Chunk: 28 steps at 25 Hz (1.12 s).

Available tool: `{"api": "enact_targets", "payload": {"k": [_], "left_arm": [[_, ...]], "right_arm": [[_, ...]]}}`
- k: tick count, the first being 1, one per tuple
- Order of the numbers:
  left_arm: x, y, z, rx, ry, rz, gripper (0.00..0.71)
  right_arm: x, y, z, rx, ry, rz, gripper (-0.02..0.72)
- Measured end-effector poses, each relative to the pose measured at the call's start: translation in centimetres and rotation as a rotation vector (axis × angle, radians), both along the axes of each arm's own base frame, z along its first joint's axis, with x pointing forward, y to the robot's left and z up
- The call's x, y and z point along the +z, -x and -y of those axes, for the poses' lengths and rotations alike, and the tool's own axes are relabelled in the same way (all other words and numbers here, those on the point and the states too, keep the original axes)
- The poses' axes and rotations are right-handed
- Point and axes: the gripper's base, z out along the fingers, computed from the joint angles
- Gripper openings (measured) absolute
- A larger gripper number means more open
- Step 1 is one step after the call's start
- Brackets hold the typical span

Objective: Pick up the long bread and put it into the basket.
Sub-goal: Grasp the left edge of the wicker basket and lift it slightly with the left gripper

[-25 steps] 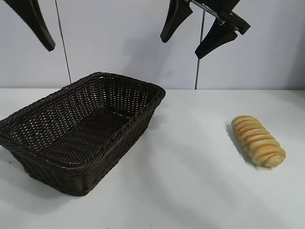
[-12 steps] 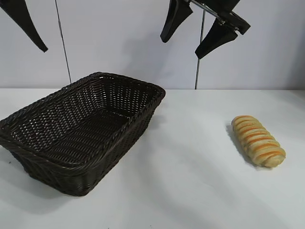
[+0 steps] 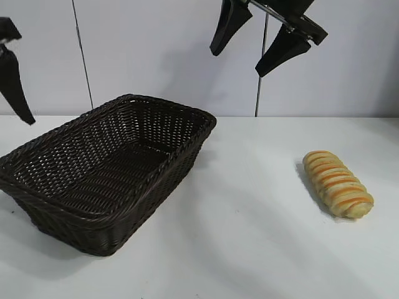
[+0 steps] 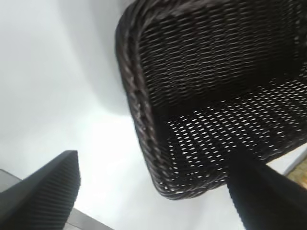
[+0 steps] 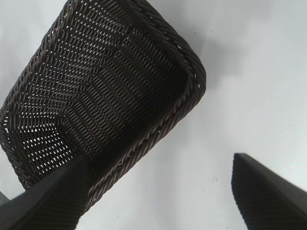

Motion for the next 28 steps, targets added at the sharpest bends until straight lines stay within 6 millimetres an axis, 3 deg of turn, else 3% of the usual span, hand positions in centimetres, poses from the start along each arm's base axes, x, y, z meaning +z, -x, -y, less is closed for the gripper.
{"api": "enact_targets", "payload": {"k": [5, 19, 28], "left_arm": [[-0.5, -0.5, 0.1, 0.01, 0.001, 0.011, 0.604], [-6.7, -3.9, 0.9, 0.04, -0.049, -0.051, 0.604], [-8.5, -4.5, 1.1, 0.047, -0.064, -0.075, 0.604]], "right_arm": [[0.0, 0.0, 0.0, 0.0, 0.0, 0.0, 0.59], [0.0, 0.0, 0.0, 0.0, 0.0, 0.001, 0.59], [0.0, -0.1, 0.1, -0.003, 0.011, 0.012, 0.59]]}}
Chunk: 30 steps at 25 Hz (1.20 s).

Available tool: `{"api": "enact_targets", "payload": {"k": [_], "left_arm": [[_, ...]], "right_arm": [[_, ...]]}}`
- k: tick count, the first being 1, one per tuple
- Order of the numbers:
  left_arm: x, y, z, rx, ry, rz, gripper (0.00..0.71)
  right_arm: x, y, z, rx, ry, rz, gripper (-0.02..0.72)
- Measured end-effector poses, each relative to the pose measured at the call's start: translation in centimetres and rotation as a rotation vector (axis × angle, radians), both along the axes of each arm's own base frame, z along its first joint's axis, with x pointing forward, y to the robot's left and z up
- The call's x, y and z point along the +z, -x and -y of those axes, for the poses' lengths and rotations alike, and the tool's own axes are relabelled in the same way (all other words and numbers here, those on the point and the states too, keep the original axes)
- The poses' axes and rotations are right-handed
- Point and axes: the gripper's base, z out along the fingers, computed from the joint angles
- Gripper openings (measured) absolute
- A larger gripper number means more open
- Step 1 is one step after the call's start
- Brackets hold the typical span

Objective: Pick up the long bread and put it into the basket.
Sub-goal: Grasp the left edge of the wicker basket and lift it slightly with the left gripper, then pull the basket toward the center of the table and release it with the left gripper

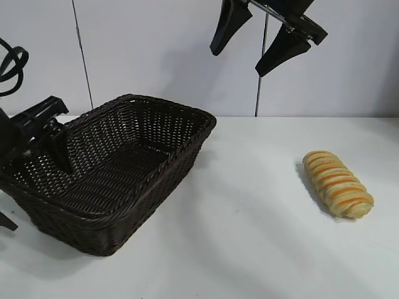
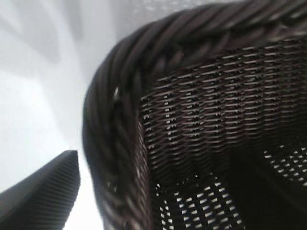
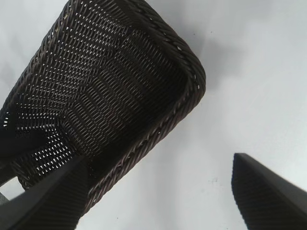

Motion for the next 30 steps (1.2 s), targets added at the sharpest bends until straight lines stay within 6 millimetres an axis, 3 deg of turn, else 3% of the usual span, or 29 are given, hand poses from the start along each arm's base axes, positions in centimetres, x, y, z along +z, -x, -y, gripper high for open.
{"api": "enact_targets", "payload": {"k": [4, 6, 13, 16, 20, 30], "left_arm": [[-0.32, -0.01, 0.01, 0.0, -0.004, -0.012, 0.596], [-0.32, -0.01, 0.01, 0.0, -0.004, -0.012, 0.557], [-0.34, 0.06, 0.0, -0.001, -0.004, -0.02, 0.239], [-0.34, 0.08, 0.0, -0.002, -0.005, -0.023, 0.16], [-0.32, 0.02, 0.03, 0.012, 0.002, -0.018, 0.104], [0.39, 0.21, -0.08, 0.0, 0.006, -0.008, 0.102]], "right_arm": [[-0.05, -0.03, 0.11, 0.001, 0.015, 0.004, 0.59], [-0.06, -0.03, 0.13, 0.001, 0.017, 0.004, 0.59], [-0.06, -0.03, 0.13, 0.001, 0.017, 0.004, 0.59], [-0.06, -0.03, 0.13, 0.001, 0.017, 0.004, 0.59], [-0.06, -0.03, 0.13, 0.001, 0.017, 0.004, 0.59], [-0.06, -0.03, 0.13, 0.001, 0.017, 0.004, 0.59]]}}
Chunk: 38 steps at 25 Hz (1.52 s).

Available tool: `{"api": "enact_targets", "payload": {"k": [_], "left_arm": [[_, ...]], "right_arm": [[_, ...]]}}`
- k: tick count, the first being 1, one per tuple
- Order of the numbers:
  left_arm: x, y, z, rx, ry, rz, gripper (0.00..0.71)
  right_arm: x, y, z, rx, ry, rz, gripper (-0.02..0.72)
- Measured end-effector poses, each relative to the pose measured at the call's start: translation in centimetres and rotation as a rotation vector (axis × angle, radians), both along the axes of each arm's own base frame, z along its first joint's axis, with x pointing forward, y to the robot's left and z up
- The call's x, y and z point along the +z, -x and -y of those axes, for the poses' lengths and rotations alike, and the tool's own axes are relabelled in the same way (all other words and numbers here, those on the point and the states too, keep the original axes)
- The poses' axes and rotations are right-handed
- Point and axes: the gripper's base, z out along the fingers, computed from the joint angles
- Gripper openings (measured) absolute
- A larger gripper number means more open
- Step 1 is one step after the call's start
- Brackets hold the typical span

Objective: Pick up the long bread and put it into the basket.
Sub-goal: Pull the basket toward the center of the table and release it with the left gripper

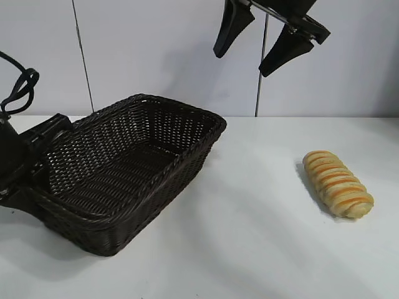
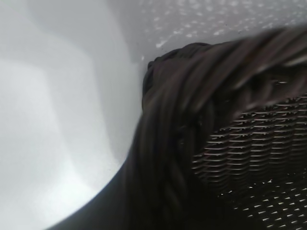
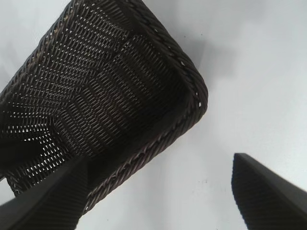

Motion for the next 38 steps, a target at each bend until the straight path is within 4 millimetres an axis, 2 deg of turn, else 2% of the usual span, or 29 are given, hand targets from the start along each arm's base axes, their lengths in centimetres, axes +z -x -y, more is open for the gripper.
{"api": "enact_targets", "payload": {"k": [4, 12, 16, 21, 26, 32, 38], "left_arm": [[1.0, 0.1, -1.2, -0.039, -0.013, -0.004, 0.102], [3.4, -1.8, -3.1, -0.219, 0.037, 0.026, 0.102], [4.6, -2.5, -2.9, -0.306, 0.04, 0.062, 0.102], [5.1, -3.4, -2.6, -0.417, 0.036, 0.043, 0.102], [5.0, -5.9, -2.0, -0.591, 0.022, 0.038, 0.102], [6.0, -9.1, -1.2, -0.809, 0.011, 0.075, 0.102], [4.8, -10.7, -0.8, -0.986, 0.033, 0.032, 0.102]], "right_arm": [[0.0, 0.0, 0.0, -0.001, 0.0, 0.002, 0.59], [0.0, 0.0, 0.0, -0.002, -0.001, 0.003, 0.59], [0.0, -0.1, 0.0, -0.004, -0.002, 0.009, 0.59], [0.0, -0.1, 0.0, -0.005, -0.002, 0.011, 0.59], [0.0, -0.1, 0.0, -0.005, -0.002, 0.011, 0.59], [0.1, -0.1, 0.0, -0.007, -0.003, 0.015, 0.59], [0.1, -0.2, 0.0, -0.008, -0.004, 0.017, 0.59]]}}
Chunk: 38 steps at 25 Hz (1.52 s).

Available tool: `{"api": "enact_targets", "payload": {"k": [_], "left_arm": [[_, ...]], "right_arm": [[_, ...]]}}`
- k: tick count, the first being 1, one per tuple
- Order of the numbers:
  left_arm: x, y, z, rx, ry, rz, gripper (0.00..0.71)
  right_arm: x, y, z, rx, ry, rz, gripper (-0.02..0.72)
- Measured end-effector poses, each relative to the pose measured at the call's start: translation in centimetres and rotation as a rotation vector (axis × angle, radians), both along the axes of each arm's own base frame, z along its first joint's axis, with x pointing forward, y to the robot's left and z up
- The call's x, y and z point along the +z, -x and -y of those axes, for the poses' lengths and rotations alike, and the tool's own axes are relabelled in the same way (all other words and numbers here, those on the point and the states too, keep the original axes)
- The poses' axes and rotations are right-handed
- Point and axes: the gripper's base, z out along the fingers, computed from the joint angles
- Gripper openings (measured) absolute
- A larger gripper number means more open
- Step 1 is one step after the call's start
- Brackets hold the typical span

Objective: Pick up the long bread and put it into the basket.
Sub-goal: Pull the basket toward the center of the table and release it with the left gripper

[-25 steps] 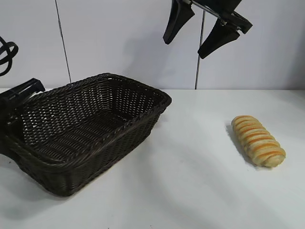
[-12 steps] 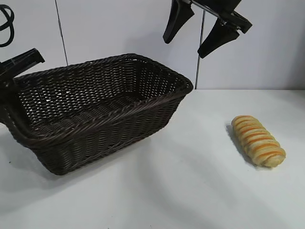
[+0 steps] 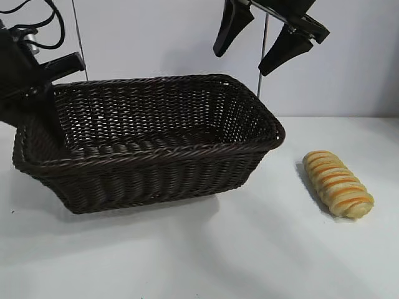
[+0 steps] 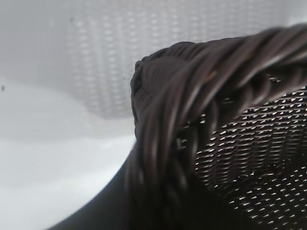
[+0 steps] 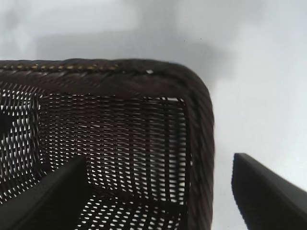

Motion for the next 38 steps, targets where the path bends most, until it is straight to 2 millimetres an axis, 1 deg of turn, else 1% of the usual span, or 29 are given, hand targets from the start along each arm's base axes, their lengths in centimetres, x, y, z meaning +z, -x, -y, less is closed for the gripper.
{"api": "enact_targets", "payload": {"k": [6, 10, 16, 22, 30, 32, 33, 37, 38], "left_arm": [[-1.2, -0.7, 0.5, -0.066, -0.005, -0.006, 0.102], [-2.3, -1.0, 1.0, -0.071, -0.008, -0.009, 0.102], [-3.8, -1.9, 1.2, -0.052, -0.016, 0.014, 0.102], [-4.6, -2.0, 1.2, -0.047, -0.017, 0.006, 0.102], [-4.6, -2.0, 1.2, -0.048, -0.015, 0.007, 0.103], [-4.6, -2.0, 1.2, -0.05, -0.014, 0.007, 0.136], [-4.6, -2.1, 1.2, -0.049, -0.014, 0.008, 0.176], [-4.6, -2.1, 1.2, -0.047, -0.014, 0.014, 0.395], [-4.6, -2.1, 1.2, -0.047, -0.016, 0.016, 0.437]], "right_arm": [[0.0, 0.0, 0.0, -0.001, -0.001, 0.001, 0.59], [0.0, 0.0, 0.0, -0.001, -0.002, 0.002, 0.59], [0.0, 0.0, 0.0, -0.002, -0.002, 0.004, 0.59], [0.0, -0.1, 0.0, -0.003, -0.003, 0.006, 0.59], [0.0, -0.1, 0.0, -0.004, -0.003, 0.007, 0.59], [0.0, -0.1, 0.0, -0.004, -0.003, 0.007, 0.59], [0.0, -0.1, 0.0, -0.004, -0.003, 0.007, 0.59], [0.0, -0.1, 0.0, -0.004, -0.003, 0.007, 0.59], [0.0, -0.1, 0.0, -0.004, -0.003, 0.007, 0.59]]}}
